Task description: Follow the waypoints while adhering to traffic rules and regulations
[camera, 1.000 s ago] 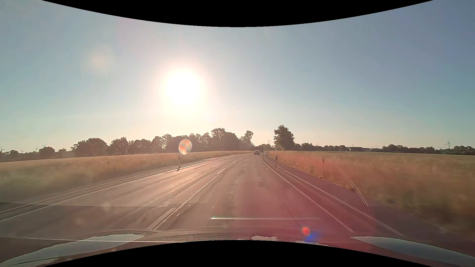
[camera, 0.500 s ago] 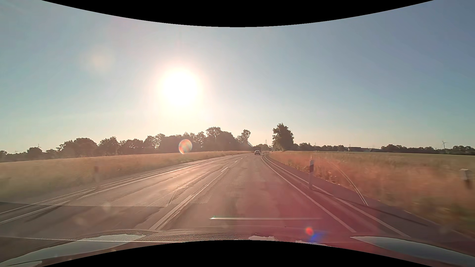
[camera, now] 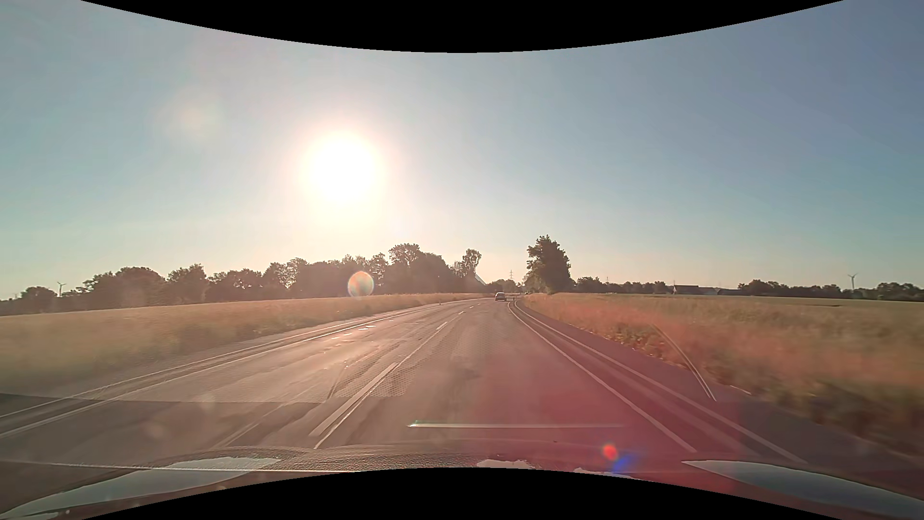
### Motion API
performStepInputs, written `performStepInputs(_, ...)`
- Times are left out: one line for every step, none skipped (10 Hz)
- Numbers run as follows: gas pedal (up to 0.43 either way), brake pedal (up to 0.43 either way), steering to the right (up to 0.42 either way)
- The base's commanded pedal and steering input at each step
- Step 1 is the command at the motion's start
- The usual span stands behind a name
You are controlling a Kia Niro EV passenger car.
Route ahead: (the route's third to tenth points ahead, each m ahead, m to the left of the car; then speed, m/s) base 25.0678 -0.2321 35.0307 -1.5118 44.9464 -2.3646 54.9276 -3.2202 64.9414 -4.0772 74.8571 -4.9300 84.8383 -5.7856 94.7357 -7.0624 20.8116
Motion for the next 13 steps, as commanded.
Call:
performStepInputs(0.0,0.0,0.01)
performStepInputs(0.0,0.0,0.01)
performStepInputs(0.0,0.0,0.01)
performStepInputs(0.0,0.0,0.011)
performStepInputs(0.0,0.0,0.01)
performStepInputs(0.0,0.0,0.01)
performStepInputs(0.0,0.0,0.01)
performStepInputs(0.0,0.0,0.01)
performStepInputs(0.0,0.0,0.01)
performStepInputs(0.0,0.0,0.01)
performStepInputs(0.0,0.0,0.009)
performStepInputs(0.0,0.0,0.009)
performStepInputs(0.0,0.0,0.008)
